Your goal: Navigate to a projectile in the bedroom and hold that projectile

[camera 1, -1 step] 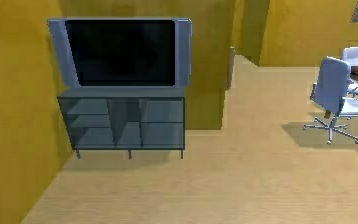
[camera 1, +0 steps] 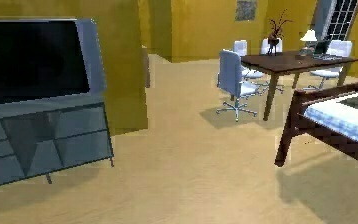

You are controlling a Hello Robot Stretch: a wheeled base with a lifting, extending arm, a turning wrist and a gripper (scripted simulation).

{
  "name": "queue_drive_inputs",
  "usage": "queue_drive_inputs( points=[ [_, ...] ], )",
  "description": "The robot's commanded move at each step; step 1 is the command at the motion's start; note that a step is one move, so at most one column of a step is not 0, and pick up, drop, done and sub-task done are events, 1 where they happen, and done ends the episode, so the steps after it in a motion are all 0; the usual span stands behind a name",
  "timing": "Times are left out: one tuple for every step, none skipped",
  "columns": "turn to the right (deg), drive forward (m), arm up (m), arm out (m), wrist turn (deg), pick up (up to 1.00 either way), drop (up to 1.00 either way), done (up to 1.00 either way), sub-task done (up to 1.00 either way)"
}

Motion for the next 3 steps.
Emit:
queue_drive_inputs(
  points=[
    [0.0, 1.0, 0.0, 0.0, 0.0, 0.0, 0.0, 0.0, 0.0],
    [3.0, 0.0, 0.0, 0.0, 0.0, 0.0, 0.0, 0.0, 0.0],
    [0.0, 1.0, 0.0, 0.0, 0.0, 0.0, 0.0, 0.0, 0.0]
  ],
)
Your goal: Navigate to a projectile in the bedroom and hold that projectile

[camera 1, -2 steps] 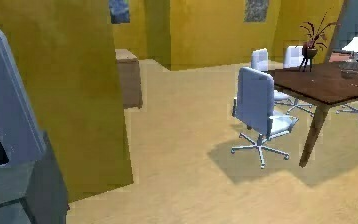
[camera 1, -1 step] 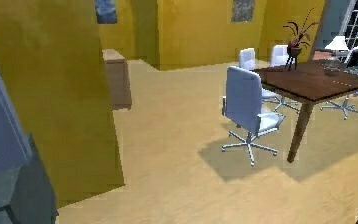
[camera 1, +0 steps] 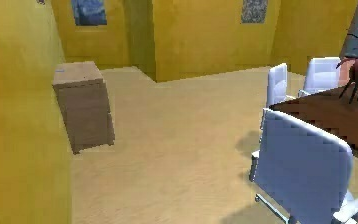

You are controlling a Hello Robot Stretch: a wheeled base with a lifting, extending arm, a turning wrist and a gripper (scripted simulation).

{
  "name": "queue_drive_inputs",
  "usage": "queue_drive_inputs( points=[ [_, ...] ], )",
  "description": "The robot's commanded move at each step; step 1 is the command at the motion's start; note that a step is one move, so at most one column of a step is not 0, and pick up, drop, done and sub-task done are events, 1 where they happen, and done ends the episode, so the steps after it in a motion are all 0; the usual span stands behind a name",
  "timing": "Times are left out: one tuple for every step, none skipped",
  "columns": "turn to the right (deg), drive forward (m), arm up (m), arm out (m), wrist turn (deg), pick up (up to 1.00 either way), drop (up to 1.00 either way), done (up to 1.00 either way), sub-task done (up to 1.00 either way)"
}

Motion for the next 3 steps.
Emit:
queue_drive_inputs(
  points=[
    [0.0, 0.45, 0.0, 0.0, 0.0, 0.0, 0.0, 0.0, 0.0],
    [3.0, 0.0, 0.0, 0.0, 0.0, 0.0, 0.0, 0.0, 0.0],
    [3.0, 0.0, 0.0, 0.0, 0.0, 0.0, 0.0, 0.0, 0.0]
  ],
)
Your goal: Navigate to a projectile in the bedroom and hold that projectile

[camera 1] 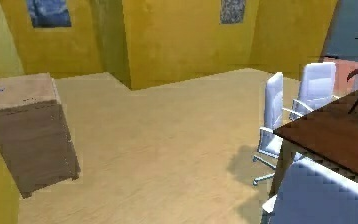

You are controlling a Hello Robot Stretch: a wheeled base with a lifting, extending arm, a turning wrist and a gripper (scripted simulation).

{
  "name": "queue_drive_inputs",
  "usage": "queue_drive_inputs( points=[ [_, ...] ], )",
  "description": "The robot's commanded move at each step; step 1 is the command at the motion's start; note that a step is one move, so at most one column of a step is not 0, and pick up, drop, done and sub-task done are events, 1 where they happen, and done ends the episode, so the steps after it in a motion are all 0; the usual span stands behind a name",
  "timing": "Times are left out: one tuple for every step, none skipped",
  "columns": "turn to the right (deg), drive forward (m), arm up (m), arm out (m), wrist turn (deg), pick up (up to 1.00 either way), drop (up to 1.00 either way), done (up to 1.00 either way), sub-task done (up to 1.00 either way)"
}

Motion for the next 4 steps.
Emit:
queue_drive_inputs(
  points=[
    [0.0, 0.5, 0.0, 0.0, 0.0, 0.0, 0.0, 0.0, 0.0],
    [-39.0, 0.0, 0.0, 0.0, 0.0, 0.0, 0.0, 0.0, 0.0],
    [0.0, 0.1, 0.0, 0.0, 0.0, 0.0, 0.0, 0.0, 0.0],
    [-30.0, 0.0, 0.0, 0.0, 0.0, 0.0, 0.0, 0.0, 0.0]
  ],
)
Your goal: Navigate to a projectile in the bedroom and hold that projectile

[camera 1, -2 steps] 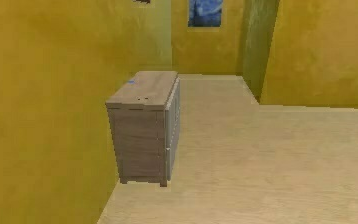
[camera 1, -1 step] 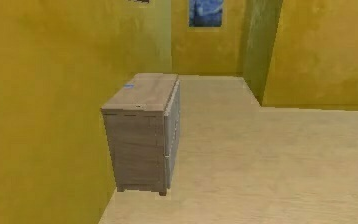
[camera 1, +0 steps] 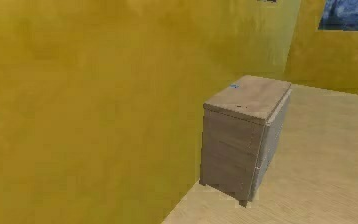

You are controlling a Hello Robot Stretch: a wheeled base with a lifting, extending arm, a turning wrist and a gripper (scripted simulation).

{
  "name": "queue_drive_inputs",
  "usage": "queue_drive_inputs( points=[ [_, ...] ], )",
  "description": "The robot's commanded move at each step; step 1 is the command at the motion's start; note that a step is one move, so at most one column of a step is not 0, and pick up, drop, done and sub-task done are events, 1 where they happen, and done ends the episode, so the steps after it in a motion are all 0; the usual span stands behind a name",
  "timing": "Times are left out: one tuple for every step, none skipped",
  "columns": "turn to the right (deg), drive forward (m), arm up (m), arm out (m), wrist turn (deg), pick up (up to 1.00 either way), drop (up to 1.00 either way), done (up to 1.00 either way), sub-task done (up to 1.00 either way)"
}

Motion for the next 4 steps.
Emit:
queue_drive_inputs(
  points=[
    [0.0, 0.2, 0.0, 0.0, 0.0, 0.0, 0.0, 0.0, 0.0],
    [45.0, 0.0, 0.0, 0.0, 0.0, 0.0, 0.0, 0.0, 0.0],
    [42.0, 0.0, 0.0, 0.0, 0.0, 0.0, 0.0, 0.0, 0.0],
    [0.0, 1.0, 0.0, 0.0, 0.0, 0.0, 0.0, 0.0, 0.0]
  ],
)
